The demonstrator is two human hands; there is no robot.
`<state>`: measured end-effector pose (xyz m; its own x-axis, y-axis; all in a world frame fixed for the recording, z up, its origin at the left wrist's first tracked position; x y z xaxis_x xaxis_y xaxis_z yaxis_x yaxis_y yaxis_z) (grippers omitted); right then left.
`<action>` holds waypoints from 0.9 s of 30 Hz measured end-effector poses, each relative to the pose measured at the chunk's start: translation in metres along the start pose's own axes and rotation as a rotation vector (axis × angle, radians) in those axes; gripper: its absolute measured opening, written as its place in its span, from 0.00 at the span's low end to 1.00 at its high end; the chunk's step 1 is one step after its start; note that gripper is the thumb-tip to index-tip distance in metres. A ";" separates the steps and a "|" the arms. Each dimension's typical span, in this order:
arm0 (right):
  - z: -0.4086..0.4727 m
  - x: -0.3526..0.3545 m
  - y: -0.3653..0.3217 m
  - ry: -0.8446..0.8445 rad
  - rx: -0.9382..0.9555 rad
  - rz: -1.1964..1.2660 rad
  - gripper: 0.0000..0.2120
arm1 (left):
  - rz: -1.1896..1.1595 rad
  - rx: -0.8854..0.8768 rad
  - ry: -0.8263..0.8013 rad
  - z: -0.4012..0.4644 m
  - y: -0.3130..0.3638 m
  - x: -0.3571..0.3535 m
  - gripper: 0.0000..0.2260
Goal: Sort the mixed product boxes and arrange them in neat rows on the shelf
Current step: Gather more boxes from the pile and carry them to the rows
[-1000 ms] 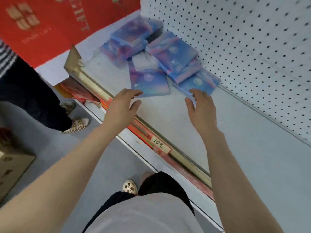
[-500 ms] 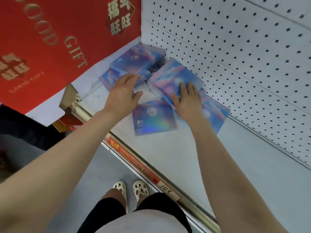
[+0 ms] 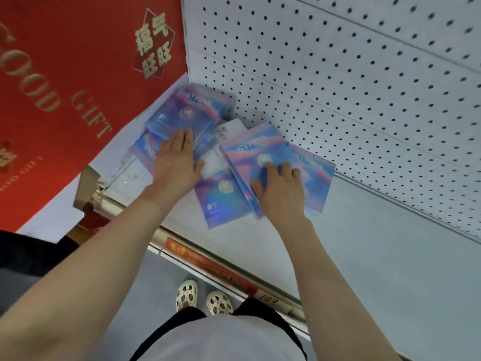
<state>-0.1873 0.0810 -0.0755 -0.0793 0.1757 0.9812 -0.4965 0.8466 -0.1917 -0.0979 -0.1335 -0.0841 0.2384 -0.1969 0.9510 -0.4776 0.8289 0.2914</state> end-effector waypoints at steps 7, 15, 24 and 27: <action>0.022 -0.004 0.027 -0.122 -0.178 0.105 0.54 | 0.021 -0.089 0.043 -0.061 0.010 -0.006 0.30; 0.022 -0.003 0.050 -0.138 -0.279 0.130 0.57 | -0.137 0.004 0.296 -0.058 -0.008 0.024 0.27; 0.005 -0.008 0.070 -0.194 -0.343 0.214 0.49 | -0.182 0.320 0.004 -0.038 -0.049 -0.006 0.47; 0.003 -0.004 0.065 -0.170 -0.336 0.205 0.49 | -0.237 0.196 0.026 -0.053 -0.033 -0.008 0.45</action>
<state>-0.2218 0.1341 -0.0923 -0.3020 0.2956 0.9063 -0.1483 0.9246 -0.3510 -0.0396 -0.1317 -0.1069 0.3832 -0.3569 0.8519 -0.5592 0.6445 0.5215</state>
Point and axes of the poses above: each hand's wrist, its own z-axis towards the middle knuckle, its own x-axis out of the back of the hand, y = z × x, the point moved 8 cm from there along z, towards the middle knuckle, and after that the axes turned 3 degrees about y, right-handed, at the moved point
